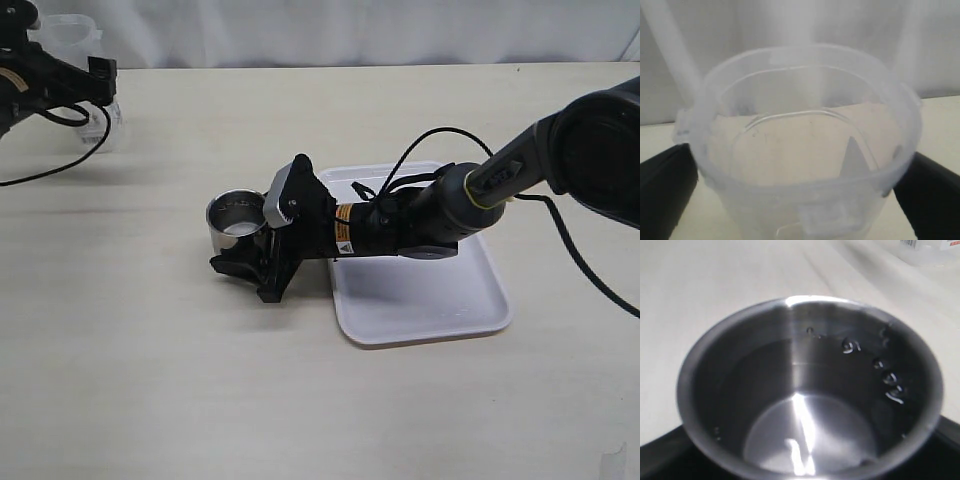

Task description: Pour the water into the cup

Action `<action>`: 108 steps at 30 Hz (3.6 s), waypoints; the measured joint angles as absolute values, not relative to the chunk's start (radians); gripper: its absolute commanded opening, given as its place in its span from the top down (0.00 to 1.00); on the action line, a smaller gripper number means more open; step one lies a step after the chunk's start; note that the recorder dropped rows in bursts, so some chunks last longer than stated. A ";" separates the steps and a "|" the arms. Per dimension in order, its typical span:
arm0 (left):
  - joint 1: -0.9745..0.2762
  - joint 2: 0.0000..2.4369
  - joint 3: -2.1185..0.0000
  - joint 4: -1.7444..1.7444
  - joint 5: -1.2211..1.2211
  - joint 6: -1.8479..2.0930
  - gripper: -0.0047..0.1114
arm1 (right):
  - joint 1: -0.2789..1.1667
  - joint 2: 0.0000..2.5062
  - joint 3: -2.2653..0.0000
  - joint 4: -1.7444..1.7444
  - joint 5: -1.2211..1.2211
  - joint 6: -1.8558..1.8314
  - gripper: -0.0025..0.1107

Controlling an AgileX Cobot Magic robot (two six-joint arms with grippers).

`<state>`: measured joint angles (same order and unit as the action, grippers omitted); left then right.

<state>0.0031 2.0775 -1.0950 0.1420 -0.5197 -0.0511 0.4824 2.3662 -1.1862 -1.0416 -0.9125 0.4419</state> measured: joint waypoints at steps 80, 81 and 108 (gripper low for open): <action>-0.015 0.626 -0.555 0.142 -0.079 -0.104 0.05 | 0.482 2.366 -1.186 -1.042 -0.911 0.442 0.94; -0.015 0.606 -0.543 0.142 -0.079 -0.104 0.05 | 0.482 2.366 -1.186 -1.042 -0.911 0.442 0.94; -0.015 0.482 -0.478 0.142 -0.045 -0.205 0.05 | 0.500 2.364 -1.186 -0.960 -0.896 0.442 0.94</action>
<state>-0.0154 0.4822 -0.4778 0.1424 -0.0454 -0.2051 0.5005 2.3644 -1.1862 -0.9595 -0.8961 0.4419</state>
